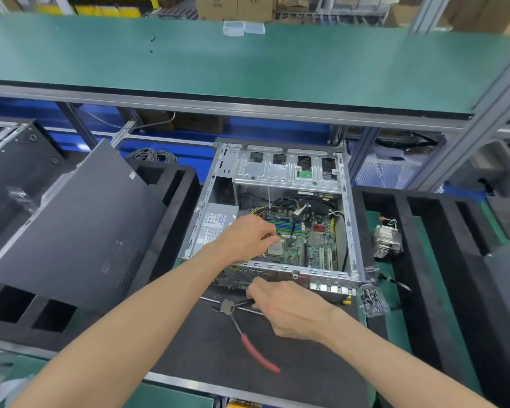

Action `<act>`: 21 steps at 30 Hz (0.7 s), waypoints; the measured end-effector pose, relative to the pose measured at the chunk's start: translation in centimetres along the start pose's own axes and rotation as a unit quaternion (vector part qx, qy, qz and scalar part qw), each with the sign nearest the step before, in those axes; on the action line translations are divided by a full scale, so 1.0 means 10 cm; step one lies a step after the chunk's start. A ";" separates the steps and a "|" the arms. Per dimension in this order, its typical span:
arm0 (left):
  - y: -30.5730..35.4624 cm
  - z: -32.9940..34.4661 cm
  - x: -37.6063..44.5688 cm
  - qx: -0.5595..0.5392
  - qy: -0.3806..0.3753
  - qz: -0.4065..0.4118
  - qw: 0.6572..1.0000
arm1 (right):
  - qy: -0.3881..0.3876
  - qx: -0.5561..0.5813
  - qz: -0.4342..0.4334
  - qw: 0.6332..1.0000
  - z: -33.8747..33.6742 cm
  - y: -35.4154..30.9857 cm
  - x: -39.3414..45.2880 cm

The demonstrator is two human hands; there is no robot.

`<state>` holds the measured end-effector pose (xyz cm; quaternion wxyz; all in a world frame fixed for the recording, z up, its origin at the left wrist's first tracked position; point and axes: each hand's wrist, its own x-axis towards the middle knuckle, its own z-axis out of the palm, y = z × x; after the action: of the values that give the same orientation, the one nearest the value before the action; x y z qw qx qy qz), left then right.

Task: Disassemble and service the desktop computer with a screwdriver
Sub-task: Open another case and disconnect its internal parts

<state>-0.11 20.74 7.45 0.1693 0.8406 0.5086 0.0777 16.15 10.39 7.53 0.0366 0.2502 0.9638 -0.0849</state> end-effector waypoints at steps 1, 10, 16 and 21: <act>-0.01 0.00 0.00 0.000 0.002 -0.001 1.000 | 0.010 0.005 0.004 1.000 -0.11 0.05 -0.01; -0.07 -0.22 0.16 -0.002 -0.070 -0.056 0.996 | 0.132 0.011 0.124 0.983 -0.57 0.68 -0.12; -0.18 -0.25 0.17 0.016 -0.050 -0.043 0.998 | 0.259 0.150 0.279 0.912 -0.47 0.96 -0.01; -0.25 -0.20 0.25 0.045 -0.070 -0.036 0.996 | 0.299 0.415 0.393 0.764 -0.46 1.08 0.19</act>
<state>-1.58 24.36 8.27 0.1691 0.8317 0.5287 -0.0102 19.67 21.43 10.24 -0.3306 0.6106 0.6141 -0.3752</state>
